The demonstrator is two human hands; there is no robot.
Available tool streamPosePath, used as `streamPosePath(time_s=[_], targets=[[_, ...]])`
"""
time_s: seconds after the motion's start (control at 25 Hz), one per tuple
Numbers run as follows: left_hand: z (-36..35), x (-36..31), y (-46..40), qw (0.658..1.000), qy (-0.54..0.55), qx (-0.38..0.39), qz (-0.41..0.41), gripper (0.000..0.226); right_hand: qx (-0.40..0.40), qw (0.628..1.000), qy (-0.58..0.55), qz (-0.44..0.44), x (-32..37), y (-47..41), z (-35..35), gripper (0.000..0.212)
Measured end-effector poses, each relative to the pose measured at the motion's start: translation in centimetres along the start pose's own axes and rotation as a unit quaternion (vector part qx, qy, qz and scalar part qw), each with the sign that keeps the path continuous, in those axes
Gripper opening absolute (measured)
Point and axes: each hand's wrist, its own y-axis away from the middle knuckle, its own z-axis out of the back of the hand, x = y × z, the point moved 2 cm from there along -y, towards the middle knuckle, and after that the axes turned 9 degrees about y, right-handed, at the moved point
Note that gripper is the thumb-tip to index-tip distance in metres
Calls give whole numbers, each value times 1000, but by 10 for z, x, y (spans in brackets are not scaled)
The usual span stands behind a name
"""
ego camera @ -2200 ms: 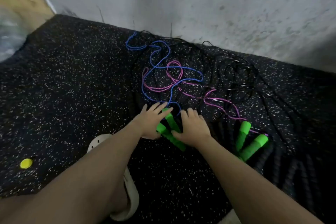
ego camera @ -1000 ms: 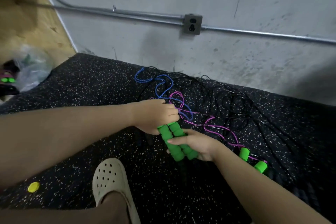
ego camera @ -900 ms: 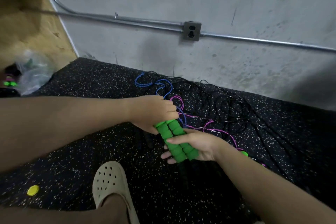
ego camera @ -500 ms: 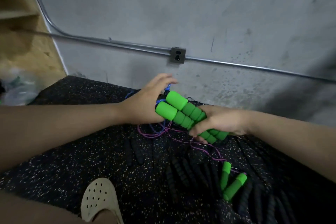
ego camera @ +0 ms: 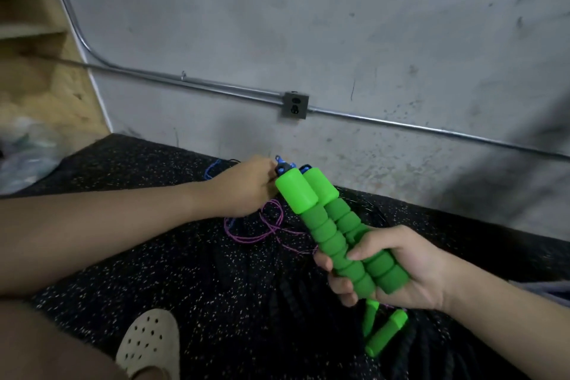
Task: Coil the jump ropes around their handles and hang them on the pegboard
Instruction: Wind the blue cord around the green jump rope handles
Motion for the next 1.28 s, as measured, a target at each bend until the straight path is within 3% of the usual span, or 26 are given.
streamPosePath(time_s=[0.12,0.24,0.48,0.6,0.76,0.92,1.0,1.04,1.12,1.16,1.28], targets=[[3,15,6,998,-67,6,-16,12,13,1000,-9,-18,-8,1,2,56],[3,31,17,998,-53,-13,40,25,2,999,33,-27,-8,1,4,66],[-15,42,40,995,-6,-38,92,24,-112,992,8,50,9,-17,-5,42],[-18,33,40,993,33,-34,107,23,-126,988,0,91,22,-26,-11,35],[-29,5,40,993,54,-74,73,14,-178,974,25,136,36,-37,-12,56],[-50,-16,44,998,41,8,38,10,-143,984,-4,110,32,-40,-14,55],[-59,-17,43,1000,1,12,-1,10,-97,991,-18,85,27,-40,-18,55],[-58,-13,47,998,2,54,35,11,-79,994,-16,77,27,-40,-20,49],[-65,-5,44,993,-16,108,32,11,-76,995,8,65,31,-39,-22,30],[-66,-6,44,993,-49,111,-1,7,-97,993,26,58,34,-38,-20,23],[-47,5,47,994,-98,39,39,26,-234,967,95,41,52,-35,6,20]])
